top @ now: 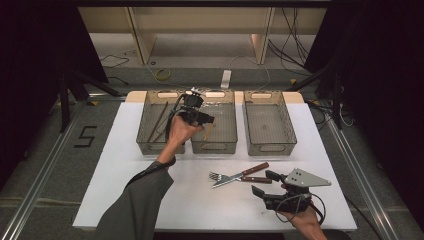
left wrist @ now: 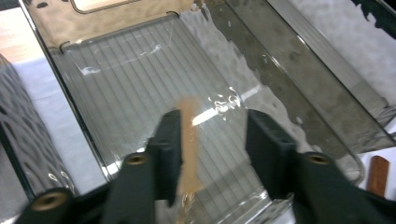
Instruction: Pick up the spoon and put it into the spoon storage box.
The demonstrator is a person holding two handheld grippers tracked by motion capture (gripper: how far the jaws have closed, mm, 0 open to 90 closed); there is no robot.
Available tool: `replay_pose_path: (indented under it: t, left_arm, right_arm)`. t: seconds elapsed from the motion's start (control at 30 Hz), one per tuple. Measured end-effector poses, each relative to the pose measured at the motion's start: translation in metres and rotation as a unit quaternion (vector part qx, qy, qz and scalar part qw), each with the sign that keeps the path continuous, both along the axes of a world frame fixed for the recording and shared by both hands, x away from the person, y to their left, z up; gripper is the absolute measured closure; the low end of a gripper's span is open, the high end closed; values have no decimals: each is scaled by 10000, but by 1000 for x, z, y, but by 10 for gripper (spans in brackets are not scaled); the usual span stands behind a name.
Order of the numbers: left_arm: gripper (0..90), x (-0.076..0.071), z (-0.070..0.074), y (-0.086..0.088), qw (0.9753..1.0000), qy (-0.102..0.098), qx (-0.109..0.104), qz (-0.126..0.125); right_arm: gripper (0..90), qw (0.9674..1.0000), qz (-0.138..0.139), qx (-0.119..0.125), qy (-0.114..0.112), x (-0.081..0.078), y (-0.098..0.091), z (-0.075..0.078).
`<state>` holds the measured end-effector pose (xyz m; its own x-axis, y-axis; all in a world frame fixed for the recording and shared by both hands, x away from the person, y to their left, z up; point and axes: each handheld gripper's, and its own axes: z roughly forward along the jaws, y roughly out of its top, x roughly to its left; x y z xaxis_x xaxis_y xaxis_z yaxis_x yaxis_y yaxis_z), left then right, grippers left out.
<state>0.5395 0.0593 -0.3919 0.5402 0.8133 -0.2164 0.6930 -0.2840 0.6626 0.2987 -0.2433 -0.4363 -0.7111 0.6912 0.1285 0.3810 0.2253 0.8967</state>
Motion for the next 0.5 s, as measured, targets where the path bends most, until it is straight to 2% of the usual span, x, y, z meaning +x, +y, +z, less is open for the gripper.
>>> replay_pose_path:
  t: [0.07,0.17,0.3,0.4,0.5]
  left_arm:
    - [431,-1,2,0,10000,40,-62,1]
    - [368,-4,6,1,9999,37,-103,-53]
    - [323,-12,12,8,9996,6,-255,-128]
    - [304,-22,16,16,9988,0,-451,-164]
    - [281,-33,18,26,9986,-53,-476,-211]
  right_arm:
    - [278,10000,-4,-2,2,0,0,0]
    - [278,10000,-4,-3,-4,0,0,0]
    - [278,10000,-22,6,2,0,0,0]
    - [278,10000,-15,-20,-4,0,0,0]
    - [278,10000,-18,-26,-3,1,1,-1]
